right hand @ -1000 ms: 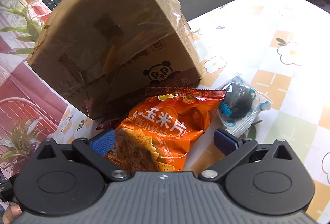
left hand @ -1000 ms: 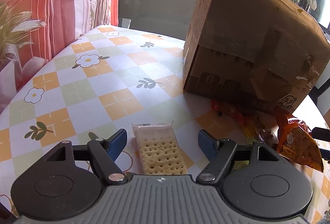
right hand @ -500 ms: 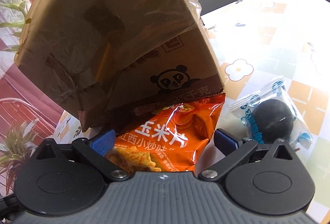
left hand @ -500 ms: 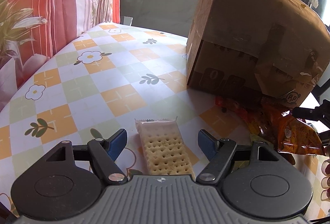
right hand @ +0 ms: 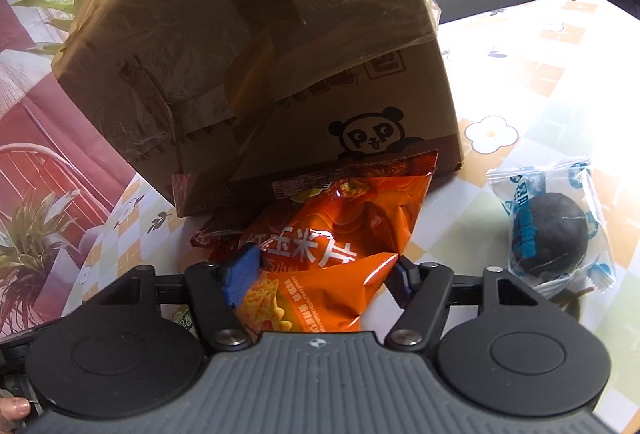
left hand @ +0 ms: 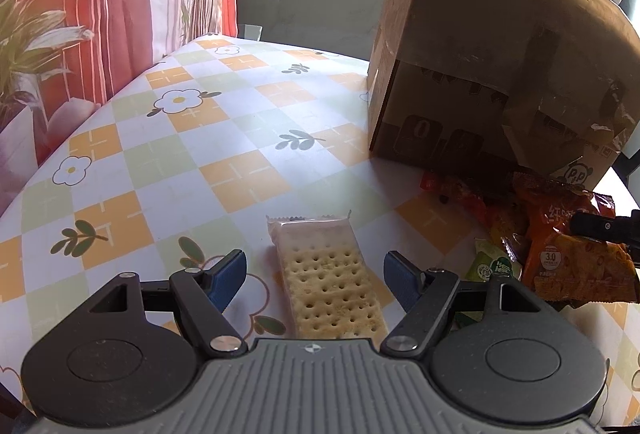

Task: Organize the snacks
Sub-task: 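Grasp the cracker packet with the left gripper while the right holds the corn-chip bag, then lift both held packs over the box and release them inside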

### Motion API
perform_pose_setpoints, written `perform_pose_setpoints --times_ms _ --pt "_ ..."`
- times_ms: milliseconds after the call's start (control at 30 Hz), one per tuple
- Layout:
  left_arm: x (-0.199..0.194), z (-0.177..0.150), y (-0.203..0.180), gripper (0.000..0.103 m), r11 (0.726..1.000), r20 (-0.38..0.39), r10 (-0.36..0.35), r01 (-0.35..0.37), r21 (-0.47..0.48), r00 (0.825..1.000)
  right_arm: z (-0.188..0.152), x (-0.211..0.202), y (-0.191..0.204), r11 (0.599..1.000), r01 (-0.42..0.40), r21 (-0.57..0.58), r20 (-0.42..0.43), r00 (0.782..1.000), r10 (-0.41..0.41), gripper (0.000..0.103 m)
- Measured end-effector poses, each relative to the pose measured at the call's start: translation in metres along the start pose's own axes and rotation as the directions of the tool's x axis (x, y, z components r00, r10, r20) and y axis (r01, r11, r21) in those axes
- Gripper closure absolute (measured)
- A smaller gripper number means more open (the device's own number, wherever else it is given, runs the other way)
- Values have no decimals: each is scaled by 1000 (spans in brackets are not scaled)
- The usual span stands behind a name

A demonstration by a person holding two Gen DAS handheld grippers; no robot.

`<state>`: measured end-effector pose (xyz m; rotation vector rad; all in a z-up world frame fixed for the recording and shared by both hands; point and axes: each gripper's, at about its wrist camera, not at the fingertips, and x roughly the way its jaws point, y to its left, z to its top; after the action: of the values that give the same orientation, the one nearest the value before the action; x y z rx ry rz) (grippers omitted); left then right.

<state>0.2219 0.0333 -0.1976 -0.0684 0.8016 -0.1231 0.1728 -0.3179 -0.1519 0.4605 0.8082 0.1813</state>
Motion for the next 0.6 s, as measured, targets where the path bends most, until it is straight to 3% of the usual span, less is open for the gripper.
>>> perform_pose_setpoints --times_ms 67,133,333,467,533,600 --pt "1 -1 -1 25 1000 -8 2 -2 7 1000 -7 -8 5 999 -12 -33 25 1000 12 54" --pt "2 -2 -3 25 1000 -16 4 -3 16 1000 -9 -21 9 997 -11 -76 56 998 15 57" --pt "8 -2 -4 25 1000 -40 19 -18 13 999 -12 -45 13 990 11 -138 127 992 7 58" --pt "11 -2 -12 26 998 -43 50 -48 47 998 -11 -41 9 992 -17 -122 105 994 30 58" --pt "10 -3 -18 47 995 -30 73 -70 77 997 -13 -38 11 993 -28 -116 91 995 39 58" --pt "6 -2 -17 54 996 -30 58 -55 74 998 -15 -37 12 993 -39 -112 82 995 48 58"
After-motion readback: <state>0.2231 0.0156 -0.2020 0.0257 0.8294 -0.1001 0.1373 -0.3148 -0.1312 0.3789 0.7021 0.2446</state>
